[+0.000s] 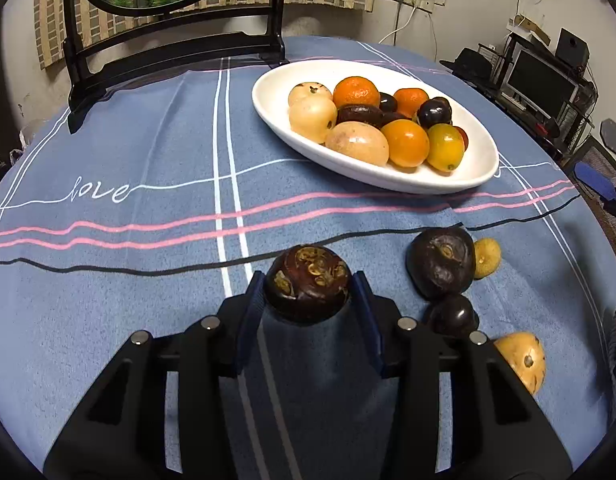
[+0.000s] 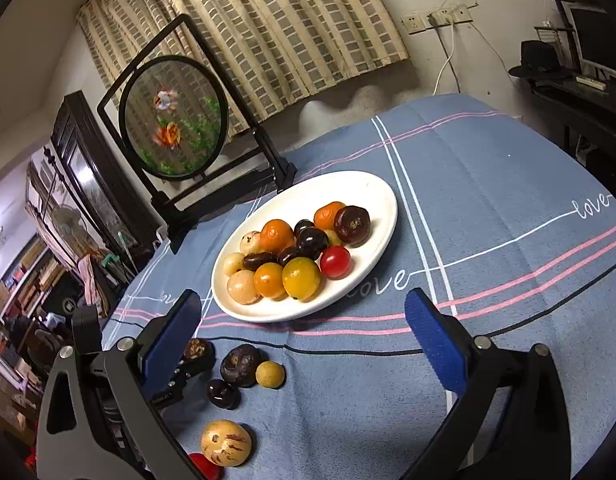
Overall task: Organize fruits
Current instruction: 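Grasp a large dark purple fruit from the pile with the left tool, then carry the dark fruit to the plate with left tool while right tool grasps a yellow fruit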
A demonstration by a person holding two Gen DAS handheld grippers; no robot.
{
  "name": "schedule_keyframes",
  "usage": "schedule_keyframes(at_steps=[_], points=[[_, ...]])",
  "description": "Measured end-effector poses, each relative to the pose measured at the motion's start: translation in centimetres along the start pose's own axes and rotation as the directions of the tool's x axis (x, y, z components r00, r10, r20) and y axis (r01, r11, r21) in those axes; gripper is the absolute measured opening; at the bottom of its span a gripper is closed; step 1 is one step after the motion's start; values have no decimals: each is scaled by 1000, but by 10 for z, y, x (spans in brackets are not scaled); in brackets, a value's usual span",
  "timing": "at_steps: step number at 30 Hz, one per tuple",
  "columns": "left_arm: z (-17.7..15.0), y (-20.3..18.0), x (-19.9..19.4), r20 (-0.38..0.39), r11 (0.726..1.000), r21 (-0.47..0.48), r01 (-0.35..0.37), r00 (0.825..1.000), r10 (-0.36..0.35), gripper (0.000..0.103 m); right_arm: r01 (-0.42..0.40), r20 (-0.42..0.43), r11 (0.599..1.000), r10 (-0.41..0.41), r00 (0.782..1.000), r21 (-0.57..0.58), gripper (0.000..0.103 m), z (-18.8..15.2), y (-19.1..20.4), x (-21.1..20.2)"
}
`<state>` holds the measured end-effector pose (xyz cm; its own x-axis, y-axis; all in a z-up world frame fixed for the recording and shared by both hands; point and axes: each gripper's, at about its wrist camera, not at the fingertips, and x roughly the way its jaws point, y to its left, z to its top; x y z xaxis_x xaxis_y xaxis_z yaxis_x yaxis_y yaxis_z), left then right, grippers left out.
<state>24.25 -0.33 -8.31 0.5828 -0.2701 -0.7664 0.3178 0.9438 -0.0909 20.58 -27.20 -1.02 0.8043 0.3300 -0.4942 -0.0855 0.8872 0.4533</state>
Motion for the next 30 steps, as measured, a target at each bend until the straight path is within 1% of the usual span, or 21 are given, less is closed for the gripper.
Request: schedule_keyframes(at_steps=[3, 5, 6, 7, 8, 9, 10, 11, 12, 17, 19, 20, 22, 25, 27, 30], points=[[3, 3, 2, 3, 1000, -16, 0, 1000, 0, 44, 0, -24, 999, -1, 1000, -35, 102, -4, 5, 6], [3, 6, 1, 7, 1000, -30, -6, 1000, 6, 44, 11, -62, 993, -18, 998, -116, 100, -9, 16, 13], [3, 7, 1, 10, 999, -34, -16, 1000, 17, 44, 32, -79, 985, -46, 996, -172, 87, -14, 23, 17], [3, 8, 0, 10, 999, -33, -23, 1000, 23, 44, 67, -91, 967, -92, 992, -245, 77, -20, 32, 23], [3, 9, 1, 7, 999, -32, -29, 1000, 29, 44, 83, -106, 950, -120, 987, -302, 65, -26, 38, 28], [3, 9, 0, 7, 999, -35, -29, 1000, 29, 44, 78, -139, 931, -136, 981, -355, 59, -33, 44, 35], [3, 9, 1, 7, 999, -34, -30, 1000, 30, 44, 65, -164, 928, -133, 977, -368, 55, -37, 45, 40], [3, 9, 0, 7, 999, -32, -32, 999, 32, 44, 51, -189, 925, -131, 973, -377, 53, -41, 47, 45], [3, 8, 1, 6, 999, -31, -35, 999, 35, 44, 41, -204, 921, -130, 970, -388, 53, -44, 48, 48], [2, 8, 1, 2, 999, -33, -33, 999, 33, 44, 1, -222, 886, -118, 968, -463, 53, -58, 61, 52], [2, 7, 1, 0, 999, -28, -40, 999, 40, 44, 13, -229, 869, -145, 963, -494, 50, -64, 65, 58], [2, 7, 2, -1, 999, -26, -43, 999, 43, 45, 14, -238, 865, -153, 959, -501, 45, -65, 67, 61], [2, 6, 2, -3, 999, -23, -48, 999, 48, 45, 13, -237, 863, -153, 959, -504, 44, -65, 69, 62], [2, 5, 3, -5, 998, -16, -55, 998, 55, 45, 3, -252, 855, -156, 955, -518, 36, -66, 71, 67], [2, 4, 3, -7, 998, -10, -58, 998, 57, 46, -5, -266, 848, -161, 950, -530, 33, -67, 73, 70], [2, 0, 5, -12, 998, 10, -58, 998, 59, 53, 7, -267, 841, -179, 947, -540, 30, -68, 76, 73]])
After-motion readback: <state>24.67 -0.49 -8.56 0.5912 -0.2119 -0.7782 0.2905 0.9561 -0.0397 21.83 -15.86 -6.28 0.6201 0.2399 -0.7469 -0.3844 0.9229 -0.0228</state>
